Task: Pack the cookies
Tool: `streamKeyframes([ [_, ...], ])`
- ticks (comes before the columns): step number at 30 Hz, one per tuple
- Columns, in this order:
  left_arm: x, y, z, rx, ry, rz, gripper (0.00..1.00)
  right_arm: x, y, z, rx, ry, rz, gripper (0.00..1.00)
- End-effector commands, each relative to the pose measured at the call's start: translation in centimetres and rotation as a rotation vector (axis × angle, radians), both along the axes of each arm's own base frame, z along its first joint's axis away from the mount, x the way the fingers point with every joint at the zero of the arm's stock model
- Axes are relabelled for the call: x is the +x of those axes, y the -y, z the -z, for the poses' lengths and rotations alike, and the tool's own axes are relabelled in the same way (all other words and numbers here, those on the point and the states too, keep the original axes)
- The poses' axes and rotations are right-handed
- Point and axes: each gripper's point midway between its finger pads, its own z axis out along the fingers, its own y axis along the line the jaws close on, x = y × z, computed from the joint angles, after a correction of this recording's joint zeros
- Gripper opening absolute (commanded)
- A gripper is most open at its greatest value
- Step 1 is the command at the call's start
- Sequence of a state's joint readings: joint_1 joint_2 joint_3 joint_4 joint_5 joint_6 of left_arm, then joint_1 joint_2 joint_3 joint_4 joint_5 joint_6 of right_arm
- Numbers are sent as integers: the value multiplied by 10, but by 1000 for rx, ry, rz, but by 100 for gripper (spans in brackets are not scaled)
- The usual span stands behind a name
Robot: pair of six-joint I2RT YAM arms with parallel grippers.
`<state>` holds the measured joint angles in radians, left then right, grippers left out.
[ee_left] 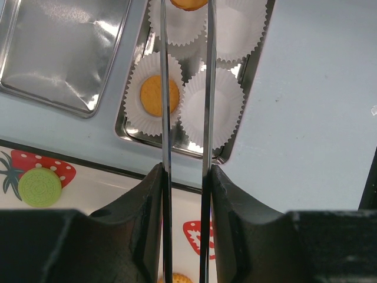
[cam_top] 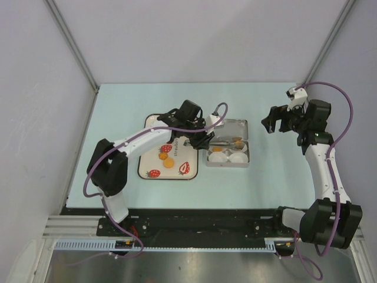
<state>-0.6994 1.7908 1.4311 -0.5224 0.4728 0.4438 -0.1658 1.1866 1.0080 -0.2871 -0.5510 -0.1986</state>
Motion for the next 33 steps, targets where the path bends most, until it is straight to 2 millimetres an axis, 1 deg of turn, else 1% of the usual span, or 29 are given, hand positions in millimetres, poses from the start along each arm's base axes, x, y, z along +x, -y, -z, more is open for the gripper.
streamKeyframes([
  [1,10,15,-24,-63,60,6,33,0,0,-4,-8,19,-16,100],
  [5,9,17,-18,-52,58,8,34,-1,-1,-5,-9,23,-18,100],
  [6,11,17,-19,-51,64,5,34,-1,-1,-5,-9,23,-18,100],
  [12,14,18,-11,-34,64,1,36,0,0,-3,-12,20,-16,100],
  [24,18,16,-6,-15,78,-9,44,0,0,-2,-13,15,-17,100],
  [31,18,17,-7,-19,78,-11,50,0,1,-2,-17,17,-14,100],
  [33,18,16,-6,-16,76,-14,50,0,1,-2,-16,15,-14,100],
])
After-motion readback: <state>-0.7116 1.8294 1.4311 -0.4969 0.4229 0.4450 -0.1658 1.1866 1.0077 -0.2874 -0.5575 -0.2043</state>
